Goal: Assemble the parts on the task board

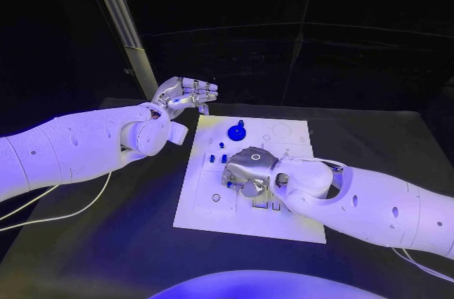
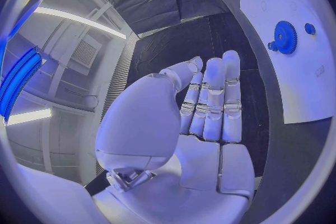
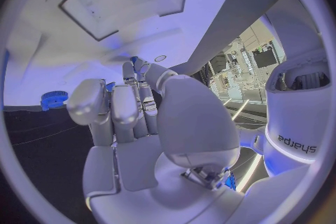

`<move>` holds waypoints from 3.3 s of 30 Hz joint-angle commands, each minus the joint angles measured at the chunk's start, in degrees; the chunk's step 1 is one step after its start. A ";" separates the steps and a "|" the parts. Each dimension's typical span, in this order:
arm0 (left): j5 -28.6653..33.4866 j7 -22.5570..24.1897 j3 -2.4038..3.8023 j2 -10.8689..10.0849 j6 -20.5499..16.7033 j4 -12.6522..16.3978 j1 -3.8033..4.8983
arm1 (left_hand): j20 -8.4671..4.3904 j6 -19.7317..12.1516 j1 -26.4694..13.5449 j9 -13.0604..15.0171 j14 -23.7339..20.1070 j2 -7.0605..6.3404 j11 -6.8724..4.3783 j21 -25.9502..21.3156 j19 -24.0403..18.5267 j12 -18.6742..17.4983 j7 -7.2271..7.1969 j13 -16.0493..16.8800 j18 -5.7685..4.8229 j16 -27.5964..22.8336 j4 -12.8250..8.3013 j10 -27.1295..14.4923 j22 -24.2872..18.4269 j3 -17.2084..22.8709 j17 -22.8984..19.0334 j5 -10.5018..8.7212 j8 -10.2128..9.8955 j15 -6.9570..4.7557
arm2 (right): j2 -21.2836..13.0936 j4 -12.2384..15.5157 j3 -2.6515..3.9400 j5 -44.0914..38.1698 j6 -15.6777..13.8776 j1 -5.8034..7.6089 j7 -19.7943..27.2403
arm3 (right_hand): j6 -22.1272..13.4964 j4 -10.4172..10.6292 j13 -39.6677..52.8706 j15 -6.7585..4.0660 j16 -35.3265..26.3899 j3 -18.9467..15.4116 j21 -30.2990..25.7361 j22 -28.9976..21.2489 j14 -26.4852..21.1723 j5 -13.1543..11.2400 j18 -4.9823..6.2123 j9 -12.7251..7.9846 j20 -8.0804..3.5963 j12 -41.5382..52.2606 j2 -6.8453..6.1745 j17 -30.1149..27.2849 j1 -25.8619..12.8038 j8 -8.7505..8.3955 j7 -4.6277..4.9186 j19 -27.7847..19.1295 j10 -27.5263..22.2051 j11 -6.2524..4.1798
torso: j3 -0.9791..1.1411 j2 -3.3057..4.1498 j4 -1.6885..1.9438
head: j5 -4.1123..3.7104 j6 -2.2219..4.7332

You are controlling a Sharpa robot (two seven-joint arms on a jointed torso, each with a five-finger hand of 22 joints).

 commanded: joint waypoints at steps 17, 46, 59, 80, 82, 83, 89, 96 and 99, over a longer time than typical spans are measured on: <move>0.16 -0.51 0.04 -0.42 0.63 -0.11 0.16 | 0.33 -0.55 -0.60 -0.07 0.00 0.30 0.08 0.25 0.02 0.28 0.17 -0.07 0.83 0.32 -0.06 -0.52 0.06 -0.22 -0.15 -0.06 0.27 0.15 | -2.56 1.43 -0.01 2.04 -6.94 0.01 1.05 | -10.48 2.13 -0.96 2.49 -6.64 -5.76 -7.07 -10.69 -1.04 -0.07 1.36 -0.45 2.34 0.13 -2.94 -9.40 -3.33 -0.99 2.20 -5.09 -14.49 3.07 | 0.13 -0.04 0.00 | 0.01 0.33; 0.16 -0.54 0.00 -0.43 1.24 -0.33 0.14 | 0.35 -0.60 -0.61 -0.07 -0.01 0.32 0.08 0.24 0.02 0.32 0.17 -0.07 0.83 0.35 -0.06 -0.60 0.05 -0.23 -0.18 -0.05 0.28 0.16 | -15.44 5.42 1.37 6.21 -1.92 2.48 -5.08 | -9.23 3.69 -1.25 2.03 -5.87 -10.22 -6.08 -9.24 -0.40 0.87 1.06 -0.46 2.02 2.25 -3.08 -9.46 -3.20 -1.09 0.97 -3.75 -14.83 2.16 | 0.01 0.00 0.09 | -1.17 1.61; 0.16 -0.60 0.00 -0.49 1.29 -0.37 0.14 | 0.36 -0.56 -0.57 -0.05 -0.01 0.38 0.06 0.24 0.03 0.40 0.12 -0.06 0.84 0.40 -0.09 -0.62 0.04 -0.22 -0.20 -0.04 0.34 0.16 | -14.41 4.20 1.38 4.07 -3.37 2.50 -6.27 | -8.82 3.59 -1.21 2.07 -5.85 -9.55 -6.16 -9.31 -0.28 -0.79 1.02 -0.38 1.98 2.61 -0.97 -9.73 -1.09 -0.91 0.94 -3.65 -14.64 2.26 | -0.02 0.00 0.03 | -1.21 1.58; 0.16 -0.82 -0.01 -0.48 1.38 -0.52 0.14 | 0.37 -0.54 -0.56 -0.04 -0.02 0.41 0.06 0.24 0.03 0.46 0.10 -0.06 0.85 0.43 -0.11 -0.67 0.04 -0.23 -0.23 -0.04 0.39 0.16 | -14.46 4.23 1.38 3.62 -3.16 2.50 -5.84 | -4.18 3.79 -1.08 1.33 -3.09 -5.34 -4.04 -6.28 0.51 -1.36 0.55 0.10 1.41 4.83 -0.04 -6.90 0.16 0.30 0.71 -2.31 -7.96 1.37 | 0.03 0.00 0.05 | -1.42 1.36; 0.16 -0.84 -0.01 -0.48 1.38 -0.54 0.13 | 0.37 -0.54 -0.56 -0.04 -0.02 0.41 0.06 0.24 0.03 0.46 0.10 -0.06 0.85 0.43 -0.11 -0.67 0.04 -0.23 -0.23 -0.04 0.39 0.16 | -14.49 4.29 1.38 3.50 -3.46 2.50 -5.85 | -3.75 3.58 -1.04 1.16 -2.79 -4.35 -3.80 -5.99 0.54 -2.41 0.51 0.12 1.24 4.92 0.35 -6.61 0.73 0.35 0.72 -2.21 -7.20 1.23 | 0.02 0.00 0.06 | -1.44 1.34; 0.16 -0.85 -0.01 -0.49 1.39 -0.55 0.13 | 0.37 -0.54 -0.56 -0.04 -0.02 0.41 0.06 0.24 0.03 0.46 0.10 -0.06 0.85 0.43 -0.11 -0.67 0.04 -0.23 -0.23 -0.04 0.39 0.16 | -14.50 4.31 1.38 3.31 -3.59 2.50 -5.94 | -3.46 3.43 -1.00 1.08 -2.60 -3.83 -3.63 -5.75 0.57 -2.78 0.47 0.16 1.16 4.99 0.57 -6.40 1.05 0.43 0.70 -2.13 -6.78 1.14 | 0.02 -0.01 0.06 | -1.45 1.31; 0.16 -0.97 -0.02 -0.54 1.40 -0.60 0.13 | 0.37 -0.54 -0.56 -0.04 -0.02 0.41 0.06 0.24 0.03 0.46 0.10 -0.06 0.85 0.43 -0.11 -0.67 0.04 -0.23 -0.23 -0.04 0.39 0.16 | -14.66 4.31 1.38 2.26 -3.54 2.50 -6.71 | -2.59 2.97 -0.94 0.88 -2.04 -2.39 -3.17 -5.14 0.60 -3.20 0.37 0.23 0.92 4.94 0.73 -5.81 1.68 0.62 0.63 -1.95 -5.77 0.94 | 0.00 0.01 0.04 | -1.43 1.23; 0.16 -1.05 -0.02 -0.50 1.46 -0.71 0.13 | 0.37 -0.53 -0.56 -0.03 -0.03 0.44 0.05 0.23 0.03 0.51 0.09 -0.06 0.86 0.46 -0.12 -0.72 0.04 -0.23 -0.25 -0.03 0.43 0.16 | -14.91 4.87 1.38 1.43 -3.65 2.50 -7.35 | -1.38 2.55 -0.63 0.48 -1.17 -1.50 -2.36 -3.99 0.70 -3.19 0.21 0.40 0.54 5.31 0.51 -4.78 1.93 1.01 0.28 -1.62 -3.96 0.46 | 0.05 -0.02 -0.02 | -1.41 1.26; 0.16 -1.07 -0.03 -0.49 1.50 -0.74 0.12 | 0.37 -0.53 -0.56 -0.03 -0.03 0.45 0.06 0.23 0.03 0.52 0.09 -0.06 0.86 0.46 -0.13 -0.75 0.04 -0.24 -0.26 -0.03 0.43 0.16 | -15.16 5.52 1.39 1.35 -4.39 2.50 -7.22 | -1.24 2.50 -0.57 0.41 -1.02 -1.40 -2.20 -3.77 0.71 -3.19 0.18 0.42 0.46 5.36 0.44 -4.61 1.93 1.03 0.24 -1.56 -3.66 0.38 | 0.04 -0.05 -0.02 | -1.44 1.26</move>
